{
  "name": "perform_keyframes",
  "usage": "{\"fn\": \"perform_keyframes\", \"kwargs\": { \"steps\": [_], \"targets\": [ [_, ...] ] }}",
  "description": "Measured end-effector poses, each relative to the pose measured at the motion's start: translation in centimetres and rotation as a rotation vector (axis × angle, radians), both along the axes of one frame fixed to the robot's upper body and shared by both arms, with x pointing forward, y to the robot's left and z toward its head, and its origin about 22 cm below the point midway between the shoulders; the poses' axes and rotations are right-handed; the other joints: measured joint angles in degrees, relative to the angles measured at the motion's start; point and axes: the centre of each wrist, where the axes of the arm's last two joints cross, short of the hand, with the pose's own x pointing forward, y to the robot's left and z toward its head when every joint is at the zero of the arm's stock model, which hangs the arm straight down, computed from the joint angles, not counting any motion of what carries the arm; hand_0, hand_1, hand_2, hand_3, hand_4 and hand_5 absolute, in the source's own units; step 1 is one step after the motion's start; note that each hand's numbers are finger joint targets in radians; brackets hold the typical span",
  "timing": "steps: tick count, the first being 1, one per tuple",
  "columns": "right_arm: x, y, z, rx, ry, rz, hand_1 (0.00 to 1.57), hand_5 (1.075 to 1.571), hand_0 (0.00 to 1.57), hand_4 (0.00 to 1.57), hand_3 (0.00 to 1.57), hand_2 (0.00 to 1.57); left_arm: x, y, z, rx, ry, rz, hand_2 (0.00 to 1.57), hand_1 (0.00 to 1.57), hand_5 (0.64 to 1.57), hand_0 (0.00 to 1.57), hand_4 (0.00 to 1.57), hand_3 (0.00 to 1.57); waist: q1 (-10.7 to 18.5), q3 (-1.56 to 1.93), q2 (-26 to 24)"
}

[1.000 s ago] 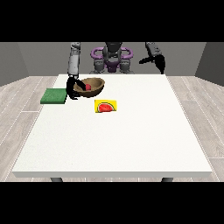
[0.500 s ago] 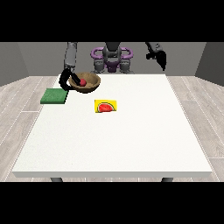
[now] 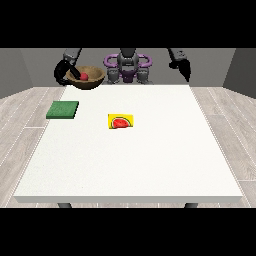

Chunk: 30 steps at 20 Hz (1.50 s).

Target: Pick the cup and pour the ball into the bowl, then pick the bowl and place it on the pad

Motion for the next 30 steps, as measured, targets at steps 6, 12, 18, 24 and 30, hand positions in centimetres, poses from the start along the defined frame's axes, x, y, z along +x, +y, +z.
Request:
{"fn": "perform_keyframes", "kwargs": {
  "steps": [6, 12, 18, 24, 30],
  "targets": [
    [0.9, -3.5, 3.2, 0.004, -0.089, -0.061, 1.57, 1.57, 1.57, 0.83, 0.47, 1.57, 1.0, -0.4, 1.5, -0.008, -0.083, -0.033, 0.0, 0.0, 1.481, 0.0, 1.22, 0.0, 1.9, 0.07, 5.6],
    [-1.3, -10.7, 4.3, -0.029, -0.154, -0.129, 1.57, 1.571, 1.57, 0.87, 0.0, 1.57, 1.8, 5.5, 6.6, -0.025, -0.191, -0.038, 0.0, 0.0, 1.567, 0.0, 1.31, 0.0, 5.1, 0.1, 10.0],
    [-1.8, -12.7, 5.6, -0.043, -0.269, -0.142, 1.57, 1.566, 1.57, 0.79, 0.0, 1.57, 0.7, 14.6, 11.1, -0.047, -0.318, 0.035, 0.0, 0.0, 1.569, 0.0, 1.25, 0.0, 5.4, 0.08, 15.6],
    [-1.0, -12.2, 6.1, -0.033, -0.321, -0.158, 1.57, 1.561, 1.57, 0.54, 0.25, 1.57, -0.9, 19.8, 13.0, -0.055, -0.357, 0.07, 0.0, 0.0, 1.559, 0.0, 1.19, 0.0, 5.0, 0.07, 17.6],
    [-2.1, -15.7, 6.4, -0.043, -0.329, -0.28, 0.61, 1.52, 0.61, 0.0, 1.06, 0.68, -1.0, 19.8, 14.5, -0.042, -0.414, 0.054, 0.0, 0.0, 1.548, 0.0, 1.17, 0.0, 6.6, 0.12, 20.9]
  ]
}}
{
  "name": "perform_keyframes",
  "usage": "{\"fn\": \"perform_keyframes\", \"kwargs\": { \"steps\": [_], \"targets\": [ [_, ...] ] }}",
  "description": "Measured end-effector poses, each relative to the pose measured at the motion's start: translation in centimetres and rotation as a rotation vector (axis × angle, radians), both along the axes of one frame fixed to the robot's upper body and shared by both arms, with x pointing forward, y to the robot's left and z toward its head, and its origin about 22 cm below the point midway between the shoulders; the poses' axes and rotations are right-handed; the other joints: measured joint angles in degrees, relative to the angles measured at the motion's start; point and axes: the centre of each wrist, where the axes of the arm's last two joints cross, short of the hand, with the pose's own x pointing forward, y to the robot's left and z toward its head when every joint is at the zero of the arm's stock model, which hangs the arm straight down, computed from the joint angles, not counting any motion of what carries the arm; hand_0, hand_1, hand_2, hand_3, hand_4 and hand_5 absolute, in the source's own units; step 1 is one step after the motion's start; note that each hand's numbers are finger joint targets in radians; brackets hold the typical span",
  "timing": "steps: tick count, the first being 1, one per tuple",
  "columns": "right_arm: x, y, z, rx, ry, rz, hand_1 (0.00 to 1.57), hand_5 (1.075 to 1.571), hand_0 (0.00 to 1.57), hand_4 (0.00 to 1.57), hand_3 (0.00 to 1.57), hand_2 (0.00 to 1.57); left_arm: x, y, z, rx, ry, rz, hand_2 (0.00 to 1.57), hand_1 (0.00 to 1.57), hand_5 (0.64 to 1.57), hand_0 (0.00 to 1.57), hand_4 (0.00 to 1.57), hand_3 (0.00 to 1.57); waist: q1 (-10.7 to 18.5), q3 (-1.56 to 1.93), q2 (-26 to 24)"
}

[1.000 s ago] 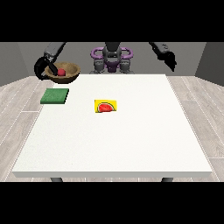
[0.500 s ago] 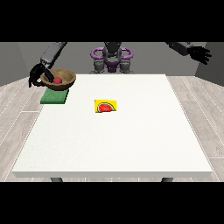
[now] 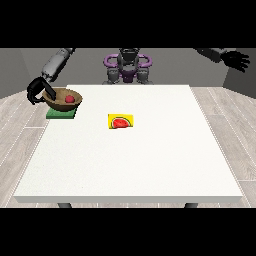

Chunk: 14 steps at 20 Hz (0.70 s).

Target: Pick the cup and pour the ball into the bowl, then pick the bowl and place it on the pad

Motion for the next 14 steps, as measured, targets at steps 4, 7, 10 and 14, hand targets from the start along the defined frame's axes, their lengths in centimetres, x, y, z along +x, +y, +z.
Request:
{"fn": "perform_keyframes", "kwargs": {
  "steps": [4, 7, 10, 14],
  "targets": [
    [0.4, -0.5, 0.3, 0.035, 0.015, 0.003, 0.0, 1.412, 0.0, 0.0, 0.44, 0.36, 0.1, -0.3, 0.2, 0.003, 0.0, -0.018, 0.0, 0.0, 1.549, 0.0, 1.18, 0.0, 0.7, 0.01, 0.0],
    [0.7, -0.5, 0.6, 0.051, 0.028, 0.027, 0.0, 1.369, 0.0, 0.0, 0.12, 0.0, -0.1, -0.3, -0.2, 0.004, 0.026, -0.013, 0.0, 0.0, 1.567, 0.0, 1.08, 0.0, 0.3, -0.01, -1.3],
    [0.9, -0.6, 0.6, 0.056, 0.078, 0.031, 0.0, 1.354, 0.0, 0.0, 0.0, 0.0, 1.3, -3.8, -0.7, 0.007, 0.075, -0.071, 0.0, 0.0, 1.559, 0.0, 0.9, 0.0, 0.4, 0.05, -4.8],
    [2.1, 0.4, 1.6, 0.062, 0.129, 0.093, 0.0, 1.434, 0.0, 0.48, 0.0, 0.0, 2.3, -7.3, -2.6, -0.008, 0.182, -0.104, 0.0, 0.0, 1.559, 0.0, 0.9, 0.0, -0.8, 0.01, -12.0]
  ]
}}
